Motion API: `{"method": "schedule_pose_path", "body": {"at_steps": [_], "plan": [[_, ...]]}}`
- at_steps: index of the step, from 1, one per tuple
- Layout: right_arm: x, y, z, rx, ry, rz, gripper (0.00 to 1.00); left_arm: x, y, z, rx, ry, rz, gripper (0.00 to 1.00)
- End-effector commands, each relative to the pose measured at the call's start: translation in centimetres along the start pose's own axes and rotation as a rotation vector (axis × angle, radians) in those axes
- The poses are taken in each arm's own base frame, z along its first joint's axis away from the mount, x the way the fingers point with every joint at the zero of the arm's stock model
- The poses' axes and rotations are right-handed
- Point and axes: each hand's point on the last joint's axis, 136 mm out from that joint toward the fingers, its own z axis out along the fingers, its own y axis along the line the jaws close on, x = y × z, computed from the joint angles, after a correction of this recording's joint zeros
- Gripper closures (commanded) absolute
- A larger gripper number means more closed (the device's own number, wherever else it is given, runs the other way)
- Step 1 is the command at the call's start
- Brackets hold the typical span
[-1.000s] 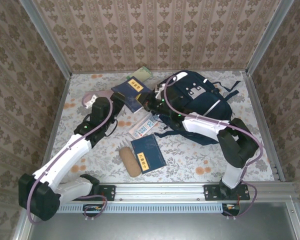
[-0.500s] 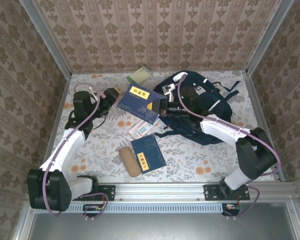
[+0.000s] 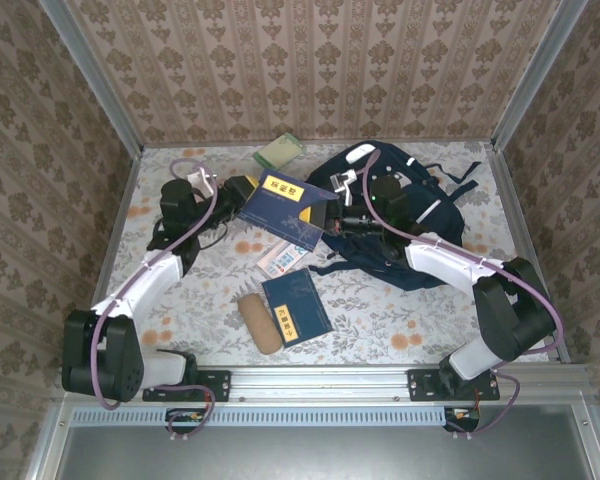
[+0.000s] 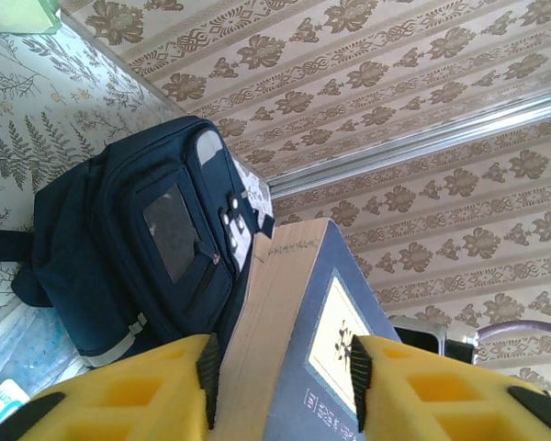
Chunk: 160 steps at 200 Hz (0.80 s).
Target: Pack the student bag
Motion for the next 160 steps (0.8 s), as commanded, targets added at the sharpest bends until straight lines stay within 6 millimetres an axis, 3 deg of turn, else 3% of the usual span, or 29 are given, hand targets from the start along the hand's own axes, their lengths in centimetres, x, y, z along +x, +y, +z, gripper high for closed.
{"method": "schedule_pose_path", "body": {"at_steps": [1, 17, 50, 82, 111, 160], "plan": [[-1.9, 2.0, -0.1, -0.074, -0.066, -0.042, 1.0, 1.6, -1.9, 0.1, 0.084, 0.064, 0.013, 0.62], [-2.0, 2.0, -0.1, -0.067, -0.067, -0.044, 1.0, 1.7, -1.8, 0.1, 0.083, 0.067, 0.009, 0.62], [-2.4, 1.9, -0.3, -0.058, -0.079, -0.052, 1.0, 2.1, -1.6, 0.4, 0.073, 0.084, 0.0, 0.46], [-2.9, 2.2, -0.7, -0.064, -0.088, -0.056, 1.0, 2.3, -0.2, 0.1, 0.009, 0.087, -0.003, 0.4], [-3.0, 2.0, -1.0, -0.055, -0.089, -0.055, 1.0, 2.0, 0.4, -0.2, -0.009, 0.072, -0.019, 0.39], [-3.5, 1.3, -1.5, -0.023, -0.11, -0.058, 1.0, 2.0, -0.3, -0.3, 0.001, 0.075, -0.015, 0.39]]}}
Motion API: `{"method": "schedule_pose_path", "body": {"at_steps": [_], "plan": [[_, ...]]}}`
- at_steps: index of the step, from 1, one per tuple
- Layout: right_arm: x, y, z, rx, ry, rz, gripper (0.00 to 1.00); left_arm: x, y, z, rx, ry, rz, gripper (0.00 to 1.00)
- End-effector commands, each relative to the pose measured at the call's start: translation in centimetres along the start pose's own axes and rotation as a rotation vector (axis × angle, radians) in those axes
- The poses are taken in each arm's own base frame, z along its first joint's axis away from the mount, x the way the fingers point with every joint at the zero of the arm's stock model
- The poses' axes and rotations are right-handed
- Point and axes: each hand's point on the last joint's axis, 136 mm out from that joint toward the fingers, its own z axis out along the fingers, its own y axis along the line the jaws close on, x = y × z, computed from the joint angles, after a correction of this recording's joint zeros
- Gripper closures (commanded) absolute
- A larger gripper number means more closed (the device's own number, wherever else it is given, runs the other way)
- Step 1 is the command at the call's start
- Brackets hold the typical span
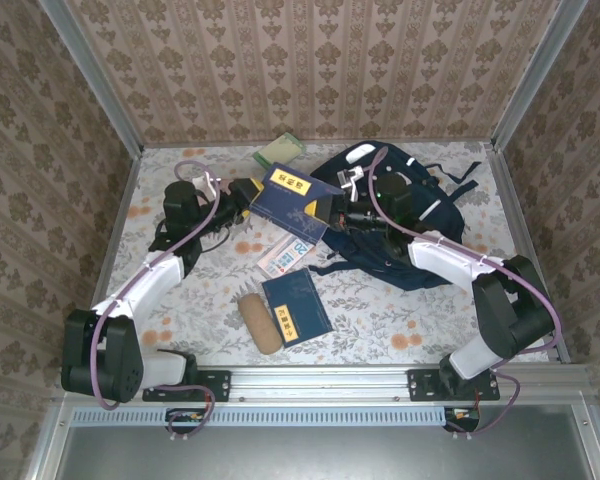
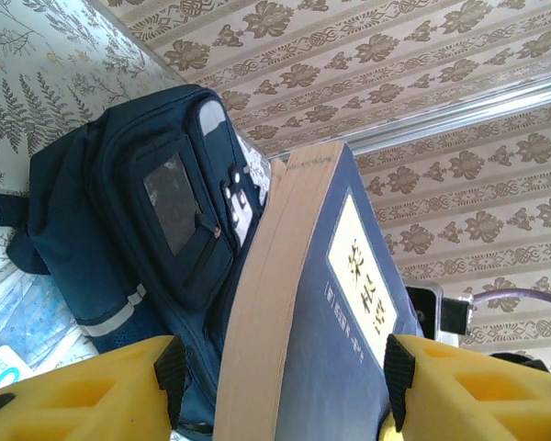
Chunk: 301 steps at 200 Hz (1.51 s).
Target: Pack the student bag
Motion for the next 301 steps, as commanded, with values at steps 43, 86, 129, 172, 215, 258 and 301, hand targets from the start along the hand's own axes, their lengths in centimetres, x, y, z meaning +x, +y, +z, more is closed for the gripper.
{"method": "schedule_pose_path", "body": {"at_steps": [43, 86, 129, 172, 215, 258, 301], "plan": [[-2.4, 2.1, -0.1, -0.047, -0.08, -0.071, 1.0, 1.9, -1.7, 0.5, 0.049, 0.05, 0.024, 0.47], [-2.9, 1.8, 0.5, -0.081, -0.098, -0.005, 1.0, 2.0, -2.0, 0.8, 0.084, 0.03, 0.026, 0.83], [-3.5, 2.5, 0.3, -0.143, -0.131, 0.074, 0.78, 1.3, -1.2, -0.2, 0.034, -0.062, 0.057, 1.0], [-4.1, 4.2, -0.7, -0.271, -0.196, 0.113, 0.59, 0.7, -0.1, -1.0, -0.002, -0.138, 0.034, 1.0], [-3.4, 3.5, -0.4, -0.287, -0.196, 0.111, 0.52, 0.6, -0.5, -0.9, 0.038, -0.15, -0.012, 1.0], [-2.5, 0.8, 0.5, -0.219, -0.186, 0.13, 0.5, 0.3, -1.8, -0.8, 0.133, -0.158, -0.061, 1.0], [-1.4, 0.6, 1.9, -0.222, -0.151, 0.143, 0.48, 0.2, -2.3, -1.1, 0.152, -0.174, -0.055, 1.0]]}}
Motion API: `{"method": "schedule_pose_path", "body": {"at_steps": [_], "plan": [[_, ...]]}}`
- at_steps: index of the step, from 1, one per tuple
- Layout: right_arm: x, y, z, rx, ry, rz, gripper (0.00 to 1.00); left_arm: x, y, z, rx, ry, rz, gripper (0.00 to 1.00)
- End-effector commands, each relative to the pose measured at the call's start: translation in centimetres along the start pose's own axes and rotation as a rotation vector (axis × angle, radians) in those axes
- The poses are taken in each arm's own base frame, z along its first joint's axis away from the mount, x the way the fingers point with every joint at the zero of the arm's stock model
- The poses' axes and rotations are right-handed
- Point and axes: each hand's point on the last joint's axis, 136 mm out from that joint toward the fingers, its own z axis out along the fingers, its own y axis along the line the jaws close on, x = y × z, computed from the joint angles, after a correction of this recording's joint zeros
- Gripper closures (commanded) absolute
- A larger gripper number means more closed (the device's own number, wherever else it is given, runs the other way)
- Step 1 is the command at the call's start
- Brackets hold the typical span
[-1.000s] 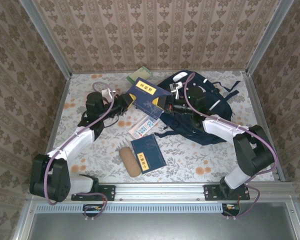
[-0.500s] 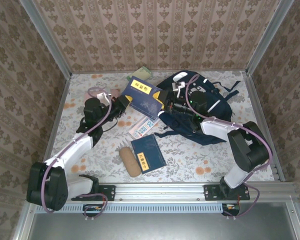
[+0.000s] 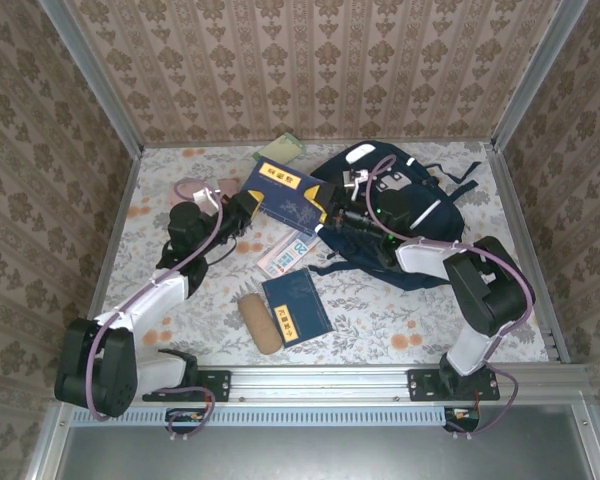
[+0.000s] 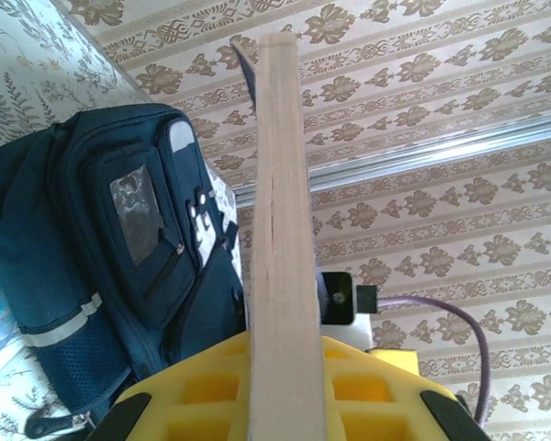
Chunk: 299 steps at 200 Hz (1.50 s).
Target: Pack the student bag
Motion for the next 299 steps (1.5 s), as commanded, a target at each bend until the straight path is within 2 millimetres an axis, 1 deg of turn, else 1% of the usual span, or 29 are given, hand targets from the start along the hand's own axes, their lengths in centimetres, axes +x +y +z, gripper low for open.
{"method": "schedule_pose_path", "body": {"at_steps": [1, 26, 46, 107, 118, 133, 154, 157, 166, 176, 183, 187, 188, 190, 191, 195, 200, 212, 222, 237, 246, 251, 254, 256, 261, 264, 289, 292, 299], "plan": [[1.2, 1.4, 0.7, -0.058, 0.028, -0.051, 0.49, -0.8, -1.7, -0.2, 0.065, -0.046, 0.023, 1.0], [1.4, 1.8, 1.0, -0.072, 0.026, -0.046, 0.55, -0.8, -1.5, -0.3, 0.058, -0.049, 0.026, 1.0], [1.1, 2.1, 0.9, -0.076, 0.01, -0.045, 0.66, -0.5, -1.2, -0.1, 0.053, -0.042, 0.025, 1.0], [-0.9, 2.2, 1.4, -0.039, -0.041, -0.071, 0.7, 0.8, -1.4, 0.5, 0.057, -0.002, 0.057, 1.0], [-1.2, 1.9, 1.3, -0.022, -0.054, -0.074, 0.78, 1.0, -1.2, 0.6, 0.052, 0.002, 0.057, 1.0], [-1.7, 1.6, 0.9, -0.007, -0.075, -0.079, 0.99, 1.0, -1.0, 0.6, 0.043, 0.003, 0.056, 1.0], [-2.6, 1.5, -0.7, 0.021, -0.13, -0.101, 1.0, 1.3, -0.8, 0.9, 0.018, 0.025, 0.094, 1.0], [-2.8, 1.6, -1.1, 0.028, -0.143, -0.109, 1.0, 1.3, -0.8, 1.0, 0.007, 0.029, 0.106, 0.99], [-3.5, 1.7, -2.5, 0.063, -0.18, -0.133, 1.0, 1.7, -0.8, 1.4, -0.023, 0.057, 0.154, 0.74], [-4.4, 1.5, -4.5, 0.138, -0.231, -0.164, 1.0, 2.1, -1.2, 2.0, -0.06, 0.099, 0.228, 0.51], [-5.1, 1.5, -6.2, 0.207, -0.272, -0.191, 1.0, 2.6, -1.5, 2.6, -0.091, 0.138, 0.298, 0.43], [-5.5, 0.7, -7.2, 0.268, -0.294, -0.195, 1.0, 2.9, -1.5, 3.0, -0.115, 0.163, 0.331, 0.41], [-5.6, 1.1, -7.6, 0.276, -0.301, -0.202, 1.0, 2.9, -1.6, 3.1, -0.12, 0.167, 0.34, 0.4], [-5.7, 1.4, -8.2, 0.294, -0.317, -0.212, 1.0, 2.9, -1.6, 3.3, -0.131, 0.175, 0.358, 0.4], [-5.9, 1.5, -8.5, 0.304, -0.324, -0.221, 1.0, 3.5, -1.6, 3.5, -0.133, 0.193, 0.361, 0.39], [-6.3, 1.5, -9.7, 0.355, -0.352, -0.235, 1.0, 4.3, -1.7, 4.0, -0.144, 0.228, 0.401, 0.38], [-6.7, 1.5, -11.3, 0.421, -0.386, -0.263, 1.0, 4.8, -2.4, 4.7, -0.147, 0.256, 0.446, 0.38], [-7.8, 2.0, -15.6, 0.586, -0.497, -0.315, 1.0, 6.0, -2.5, 6.6, -0.168, 0.329, 0.516, 0.36], [-8.4, 2.4, -19.6, 0.742, -0.601, -0.351, 1.0, 7.0, -2.2, 8.4, -0.175, 0.389, 0.532, 0.35], [-8.9, 3.9, -24.1, 0.871, -0.71, -0.411, 1.0, 8.4, -2.1, 11.5, -0.16, 0.472, 0.522, 0.33], [-8.9, 4.5, -26.2, 0.934, -0.758, -0.427, 1.0, 9.7, -2.0, 13.3, -0.138, 0.534, 0.515, 0.33], [-9.0, 4.7, -27.4, 0.966, -0.787, -0.427, 1.0, 10.7, -1.5, 14.5, -0.14, 0.573, 0.508, 0.33], [-8.9, 4.7, -28.0, 0.983, -0.799, -0.424, 1.0, 11.2, -1.3, 15.1, -0.139, 0.593, 0.511, 0.33], [-8.9, 4.7, -28.4, 0.995, -0.81, -0.42, 1.0, 11.5, -1.7, 15.4, -0.13, 0.604, 0.516, 0.33], [-8.8, 4.7, -29.4, 1.02, -0.832, -0.41, 1.0, 12.7, -0.9, 16.4, -0.136, 0.647, 0.522, 0.33], [-8.8, 4.7, -30.0, 1.035, -0.847, -0.403, 1.0, 13.1, -1.1, 17.0, -0.13, 0.665, 0.533, 0.33], [-7.9, 3.8, -34.0, 1.141, -0.953, -0.36, 1.0, 17.4, -0.4, 21.0, -0.128, 0.79, 0.599, 0.34], [-7.8, 3.8, -34.4, 1.152, -0.967, -0.356, 1.0, 17.7, -0.7, 21.4, -0.123, 0.795, 0.605, 0.35], [-7.6, 3.7, -35.3, 1.175, -0.996, -0.345, 1.0, 18.8, 0.0, 22.4, -0.129, 0.823, 0.605, 0.35]]}}
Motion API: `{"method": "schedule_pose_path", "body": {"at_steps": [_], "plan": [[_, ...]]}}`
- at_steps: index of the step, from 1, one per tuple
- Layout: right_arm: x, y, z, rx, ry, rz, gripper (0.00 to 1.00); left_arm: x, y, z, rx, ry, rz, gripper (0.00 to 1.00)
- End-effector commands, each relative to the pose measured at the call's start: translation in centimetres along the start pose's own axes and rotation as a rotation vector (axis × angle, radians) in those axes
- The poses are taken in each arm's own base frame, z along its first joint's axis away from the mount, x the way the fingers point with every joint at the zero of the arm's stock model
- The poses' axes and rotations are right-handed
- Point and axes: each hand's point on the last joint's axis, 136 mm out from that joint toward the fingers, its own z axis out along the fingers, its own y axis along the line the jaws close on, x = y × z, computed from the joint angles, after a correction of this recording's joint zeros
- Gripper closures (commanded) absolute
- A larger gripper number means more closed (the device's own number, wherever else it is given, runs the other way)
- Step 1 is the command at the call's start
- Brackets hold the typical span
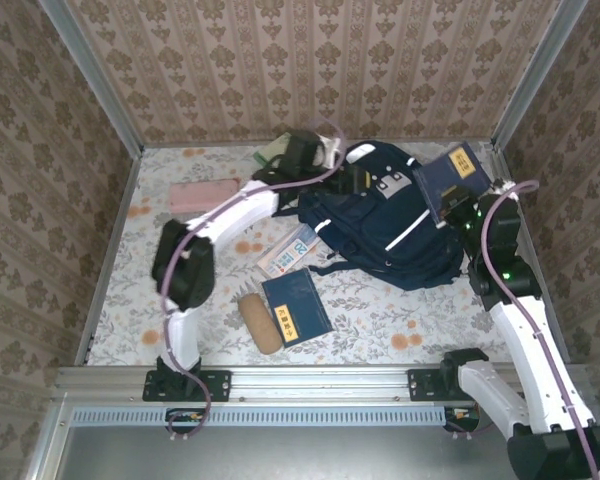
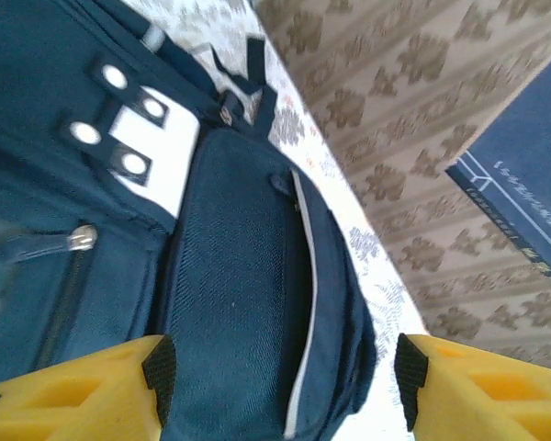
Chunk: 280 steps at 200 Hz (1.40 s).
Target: Pack the student bag
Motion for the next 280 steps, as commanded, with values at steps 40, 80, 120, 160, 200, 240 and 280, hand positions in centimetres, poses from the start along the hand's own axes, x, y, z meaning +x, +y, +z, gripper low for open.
{"method": "schedule_pose_path", "body": {"at_steps": [40, 80, 120, 160, 200, 240, 280], "plan": [[-1.5, -7.3, -2.7, 0.32, -0.117, -0.06, 1.0, 4.7, -3.5, 10.0, 0.128, 0.245, 0.084, 0.39], [-1.2, -6.7, -2.2, 0.284, -0.103, -0.051, 1.0, 7.6, -2.4, 14.5, 0.146, 0.277, 0.044, 0.41], [-0.8, -6.0, -1.9, 0.239, -0.089, -0.044, 1.0, 8.6, -2.0, 15.6, 0.137, 0.282, 0.035, 0.43], [0.0, -6.1, -1.2, 0.221, -0.072, -0.029, 1.0, 9.7, -3.1, 15.8, 0.155, 0.302, 0.06, 0.57], [0.3, -5.7, -0.7, 0.202, -0.049, -0.013, 1.0, 11.0, -2.6, 16.7, 0.158, 0.323, 0.033, 0.64], [0.8, -5.4, -0.6, 0.185, -0.023, 0.004, 1.0, 9.6, -1.5, 16.5, 0.099, 0.283, 0.031, 0.93], [-0.5, -4.8, -2.6, 0.163, -0.064, 0.002, 1.0, 2.6, -2.6, 12.0, 0.12, 0.154, -0.011, 1.0]]}}
